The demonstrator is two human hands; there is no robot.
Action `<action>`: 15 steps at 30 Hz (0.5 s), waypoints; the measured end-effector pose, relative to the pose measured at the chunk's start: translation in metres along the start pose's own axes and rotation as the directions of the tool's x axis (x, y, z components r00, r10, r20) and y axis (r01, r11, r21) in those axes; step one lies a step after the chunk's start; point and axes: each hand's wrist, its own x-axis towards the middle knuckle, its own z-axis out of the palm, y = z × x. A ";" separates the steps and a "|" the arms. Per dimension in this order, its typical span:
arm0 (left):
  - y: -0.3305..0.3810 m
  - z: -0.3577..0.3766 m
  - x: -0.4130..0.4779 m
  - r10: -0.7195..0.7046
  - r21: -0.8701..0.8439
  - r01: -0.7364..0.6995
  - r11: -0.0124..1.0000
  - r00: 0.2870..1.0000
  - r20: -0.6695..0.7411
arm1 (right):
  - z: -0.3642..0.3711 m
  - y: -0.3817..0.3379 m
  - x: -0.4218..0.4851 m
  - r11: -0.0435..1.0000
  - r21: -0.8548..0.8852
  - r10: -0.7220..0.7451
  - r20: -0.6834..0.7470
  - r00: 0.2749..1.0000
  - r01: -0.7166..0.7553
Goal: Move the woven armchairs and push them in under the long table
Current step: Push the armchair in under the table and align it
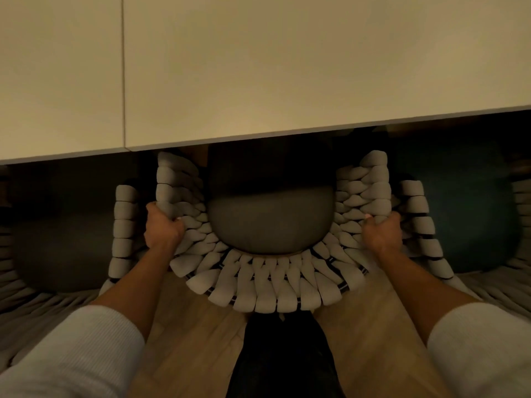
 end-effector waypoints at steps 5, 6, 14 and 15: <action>0.003 -0.014 -0.012 -0.052 0.101 0.039 0.994 0.990 0.130 | -0.019 0.009 -0.025 0.997 0.027 0.065 0.189 0.980 -0.071; 0.005 -0.015 -0.017 -0.053 0.125 0.038 0.992 0.991 0.126 | -0.021 0.018 -0.031 0.998 0.025 0.057 0.204 0.977 -0.064; 0.064 0.010 -0.116 0.182 0.266 -0.260 0.928 0.941 0.284 | -0.075 0.059 -0.088 0.988 0.059 0.108 0.378 0.920 -0.140; 0.077 0.019 -0.130 0.201 0.236 -0.301 0.924 0.907 0.370 | -0.085 0.065 -0.093 0.987 0.056 0.119 0.371 0.921 -0.150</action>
